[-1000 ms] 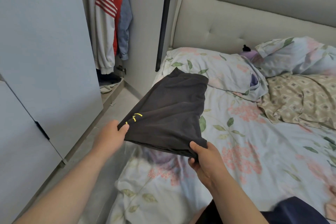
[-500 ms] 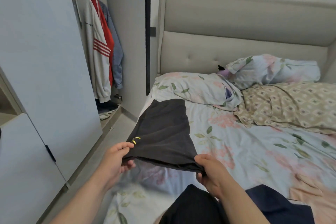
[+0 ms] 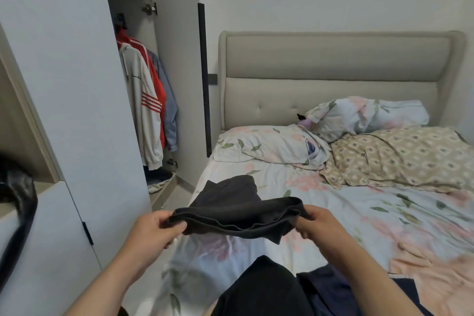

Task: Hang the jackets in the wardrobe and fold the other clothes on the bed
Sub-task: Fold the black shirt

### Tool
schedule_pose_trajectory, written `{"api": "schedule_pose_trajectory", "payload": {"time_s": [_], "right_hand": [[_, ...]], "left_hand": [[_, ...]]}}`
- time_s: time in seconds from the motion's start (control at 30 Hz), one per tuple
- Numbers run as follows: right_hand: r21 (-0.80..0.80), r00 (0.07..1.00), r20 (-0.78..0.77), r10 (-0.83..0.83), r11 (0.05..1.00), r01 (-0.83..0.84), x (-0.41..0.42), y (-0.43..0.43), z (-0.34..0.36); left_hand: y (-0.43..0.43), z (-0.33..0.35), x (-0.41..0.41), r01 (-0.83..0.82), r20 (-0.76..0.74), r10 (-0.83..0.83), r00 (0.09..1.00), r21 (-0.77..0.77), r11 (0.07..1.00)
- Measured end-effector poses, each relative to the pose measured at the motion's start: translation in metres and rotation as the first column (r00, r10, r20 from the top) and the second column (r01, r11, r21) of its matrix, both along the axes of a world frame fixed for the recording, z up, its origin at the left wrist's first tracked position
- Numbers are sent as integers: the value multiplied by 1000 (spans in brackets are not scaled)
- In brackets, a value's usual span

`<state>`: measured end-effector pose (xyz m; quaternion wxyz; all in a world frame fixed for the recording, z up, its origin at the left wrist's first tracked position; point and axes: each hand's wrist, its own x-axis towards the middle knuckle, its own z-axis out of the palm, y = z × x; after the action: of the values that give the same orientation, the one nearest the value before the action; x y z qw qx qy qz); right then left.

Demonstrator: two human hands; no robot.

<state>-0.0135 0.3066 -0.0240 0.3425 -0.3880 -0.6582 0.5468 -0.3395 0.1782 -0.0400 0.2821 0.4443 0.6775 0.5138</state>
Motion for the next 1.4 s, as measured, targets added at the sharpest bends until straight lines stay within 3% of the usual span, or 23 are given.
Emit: {"api": "schedule_pose_trajectory", "payload": {"time_s": [0.1, 0.27, 0.47, 0.73, 0.87, 1.13, 1.27, 1.33, 1.4], "right_hand": [[88, 999, 52, -4, 996, -1, 16, -2, 4], [7, 1000, 20, -24, 1000, 24, 11, 15, -6], [-108, 993, 75, -93, 989, 101, -28, 68, -41], [-126, 935, 219, -278, 942, 310, -91, 179, -99], [-77, 897, 281, -340, 924, 374, -125, 239, -122], [87, 813, 466, -348, 933, 350, -182, 328, -172], [74, 748, 585, -314, 939, 336, -187, 329, -173], [140, 740, 582, -337, 938, 317, -182, 313, -160], [356, 760, 507, -407, 902, 245, -176, 277, -149]], "left_hand": [[-12, 9, 3, 38, -166, -30, 986, 44, 998], [6, 6, 7, 90, 43, -91, 995, 20, 996], [77, -31, -3, -52, 35, 55, 998, -86, 995], [202, -83, -39, -125, -47, 119, 992, -147, 981], [262, -110, -68, -149, -86, 136, 987, -176, 973], [354, -165, -117, -174, -216, 114, 970, -280, 944], [360, -174, -115, -164, -178, 110, 978, -329, 930], [343, -163, -107, -230, -289, 145, 946, -283, 931], [309, -154, -89, -249, -544, 156, 824, -101, 963]]}}
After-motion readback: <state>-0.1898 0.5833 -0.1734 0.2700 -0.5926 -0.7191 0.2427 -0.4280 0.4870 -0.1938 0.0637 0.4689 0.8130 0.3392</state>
